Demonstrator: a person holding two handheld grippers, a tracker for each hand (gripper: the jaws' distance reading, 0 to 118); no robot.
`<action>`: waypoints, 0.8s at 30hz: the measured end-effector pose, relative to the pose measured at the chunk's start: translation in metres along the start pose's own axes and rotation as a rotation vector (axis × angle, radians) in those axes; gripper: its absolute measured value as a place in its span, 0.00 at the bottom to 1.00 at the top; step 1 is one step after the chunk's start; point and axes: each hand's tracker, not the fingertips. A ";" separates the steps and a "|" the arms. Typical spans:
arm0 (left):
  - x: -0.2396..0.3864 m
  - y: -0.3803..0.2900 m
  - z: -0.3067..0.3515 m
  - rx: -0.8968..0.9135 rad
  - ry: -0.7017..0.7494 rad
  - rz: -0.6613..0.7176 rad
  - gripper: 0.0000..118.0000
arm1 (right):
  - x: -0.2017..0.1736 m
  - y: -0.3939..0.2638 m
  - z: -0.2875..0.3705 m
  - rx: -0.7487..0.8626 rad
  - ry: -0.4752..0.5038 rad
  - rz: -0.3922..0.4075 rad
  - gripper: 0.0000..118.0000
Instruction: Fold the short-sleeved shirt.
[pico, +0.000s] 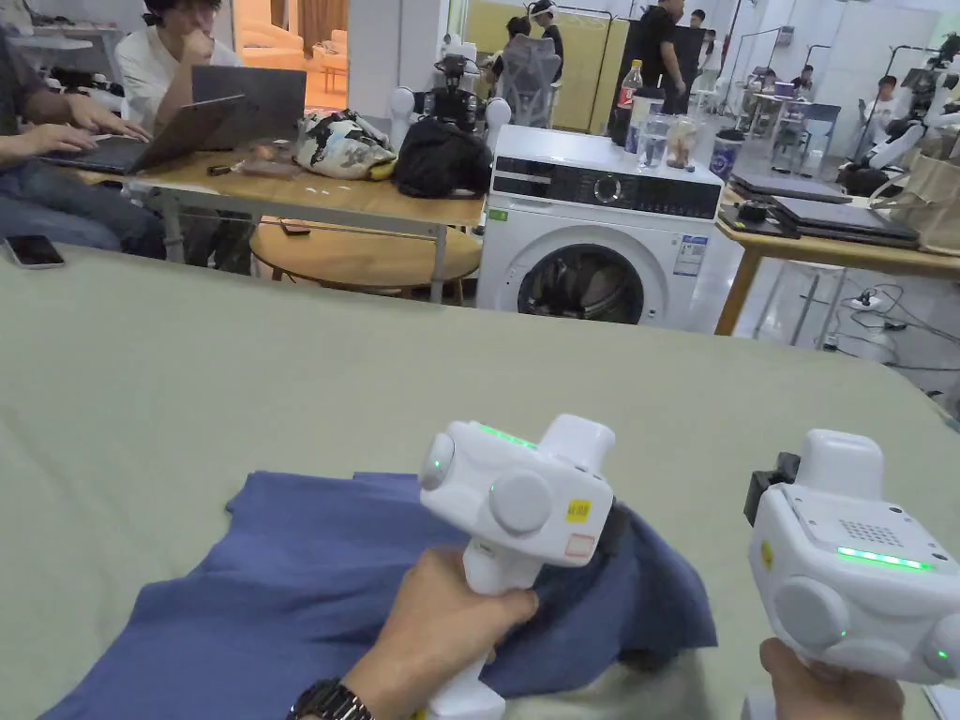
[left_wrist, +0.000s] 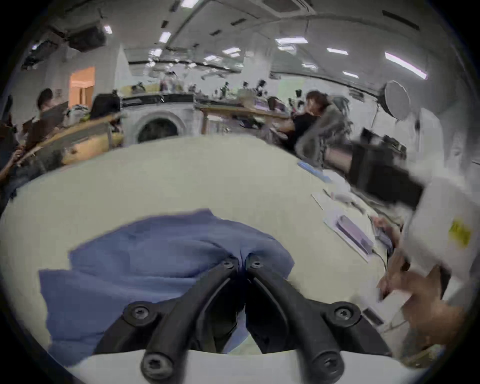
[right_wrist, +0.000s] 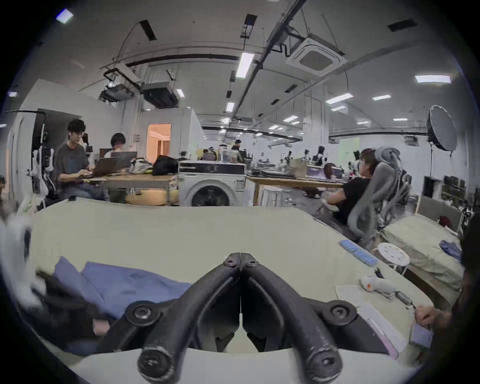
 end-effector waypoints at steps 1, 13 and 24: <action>0.003 -0.010 -0.007 -0.013 -0.005 0.004 0.00 | 0.004 -0.003 -0.003 -0.007 -0.002 -0.002 0.00; -0.034 -0.037 0.065 0.166 0.077 0.161 0.41 | -0.029 -0.005 0.000 -0.028 0.086 -0.003 0.00; -0.119 -0.084 0.139 0.205 0.364 0.260 0.00 | -0.091 -0.006 0.006 -0.033 0.239 0.009 0.00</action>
